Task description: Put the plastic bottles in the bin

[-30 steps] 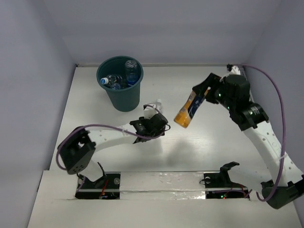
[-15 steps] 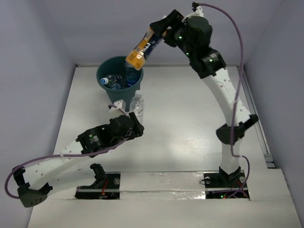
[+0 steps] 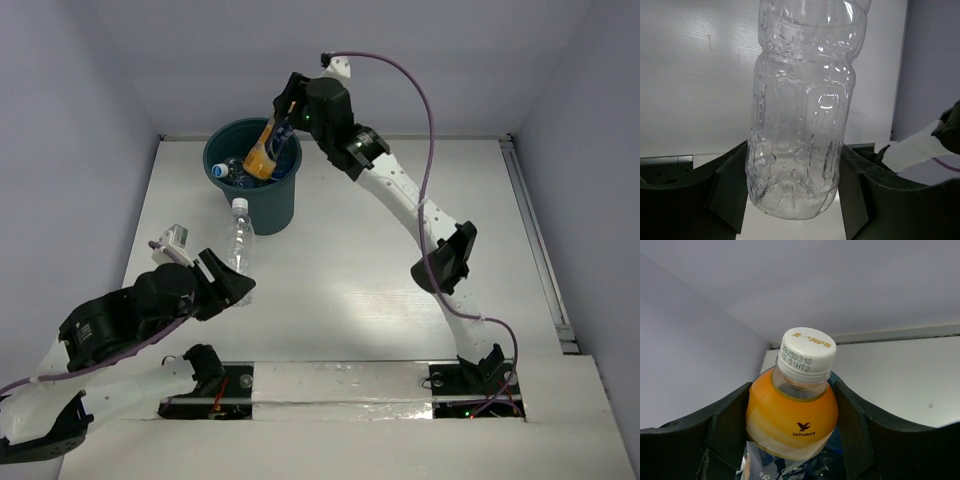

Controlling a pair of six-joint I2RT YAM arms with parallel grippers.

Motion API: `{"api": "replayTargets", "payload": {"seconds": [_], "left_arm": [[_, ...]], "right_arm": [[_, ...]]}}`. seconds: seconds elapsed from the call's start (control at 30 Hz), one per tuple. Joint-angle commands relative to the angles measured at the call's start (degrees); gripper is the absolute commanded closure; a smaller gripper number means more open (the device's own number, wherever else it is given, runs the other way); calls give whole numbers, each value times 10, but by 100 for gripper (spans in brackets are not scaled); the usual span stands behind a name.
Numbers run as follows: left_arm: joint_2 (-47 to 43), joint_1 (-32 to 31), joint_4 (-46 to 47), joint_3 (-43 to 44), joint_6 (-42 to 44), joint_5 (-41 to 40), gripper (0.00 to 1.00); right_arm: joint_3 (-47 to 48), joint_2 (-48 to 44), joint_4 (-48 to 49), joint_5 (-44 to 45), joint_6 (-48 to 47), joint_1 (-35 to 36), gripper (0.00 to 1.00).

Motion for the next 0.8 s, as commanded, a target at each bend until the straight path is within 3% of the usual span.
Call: {"api": "replayTargets", "payload": {"seconds": [0.0, 0.13, 0.27, 0.37, 0.43, 0.6, 0.63, 0.7, 0.73, 0.77], "left_arm": [[1, 2, -17, 45, -45, 30, 65], [12, 2, -16, 121, -55, 11, 65], [65, 2, -16, 233, -36, -59, 64], [131, 2, 9, 326, 11, -95, 63], [176, 2, 105, 379, 86, -81, 63], [334, 2, 93, 617, 175, -91, 64], [365, 20, 104, 629, 186, -74, 64], [377, 168, 133, 604, 213, 20, 64], [365, 230, 190, 567, 212, 154, 64], [354, 332, 231, 523, 205, 219, 65]], "right_arm": [[4, -21, 77, 77, -99, 32, 36], [-19, -22, 89, 112, -174, 48, 28], [-76, -43, 121, 112, -207, 61, 18], [-73, -38, 110, 117, -223, 68, 15], [-79, -36, 104, 109, -230, 68, 13], [-91, -57, 96, 65, -203, 73, 9], [-95, -75, 102, 51, -201, 73, 9], [-96, -90, 104, 19, -182, 73, 8], [-95, -103, 99, 16, -174, 73, 6], [-95, -108, 95, 16, -166, 73, 3]]}}
